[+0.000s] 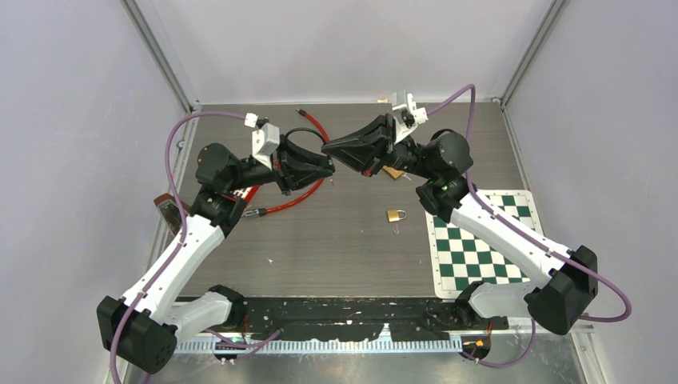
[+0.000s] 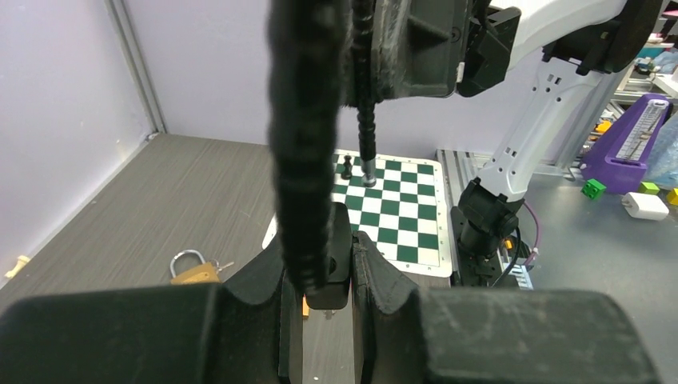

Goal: Lock with the key
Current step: Lock the lock.

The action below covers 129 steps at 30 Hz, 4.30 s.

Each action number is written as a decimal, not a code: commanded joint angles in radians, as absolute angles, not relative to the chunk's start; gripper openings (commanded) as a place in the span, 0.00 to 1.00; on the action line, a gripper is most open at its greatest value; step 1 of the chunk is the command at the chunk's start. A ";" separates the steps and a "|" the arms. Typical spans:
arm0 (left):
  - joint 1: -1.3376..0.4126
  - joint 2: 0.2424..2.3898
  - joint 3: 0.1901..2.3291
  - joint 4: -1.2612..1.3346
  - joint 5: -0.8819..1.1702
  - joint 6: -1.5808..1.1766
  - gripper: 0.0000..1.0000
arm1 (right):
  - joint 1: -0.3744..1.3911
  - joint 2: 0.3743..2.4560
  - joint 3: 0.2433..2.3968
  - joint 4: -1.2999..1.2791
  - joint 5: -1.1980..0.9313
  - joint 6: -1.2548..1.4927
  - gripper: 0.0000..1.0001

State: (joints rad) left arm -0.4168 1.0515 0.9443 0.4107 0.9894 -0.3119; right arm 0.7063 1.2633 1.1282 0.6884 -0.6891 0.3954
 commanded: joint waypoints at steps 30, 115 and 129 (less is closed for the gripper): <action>-0.418 1.013 1.066 0.162 0.875 -0.080 0.00 | 0.752 1.354 1.130 0.402 -0.669 0.108 0.05; -0.281 1.207 1.435 -0.094 1.163 -0.452 0.00 | 0.612 1.371 1.153 0.731 -0.861 0.883 0.81; -0.278 1.191 1.387 0.140 1.242 -0.584 0.00 | 0.623 1.516 1.175 1.160 -0.989 1.148 0.66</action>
State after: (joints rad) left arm -0.2855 1.2121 1.4010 -0.0532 1.1965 -0.4782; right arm 0.6106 1.4742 1.1439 0.8745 -0.9081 0.9977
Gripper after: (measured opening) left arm 0.189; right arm 0.685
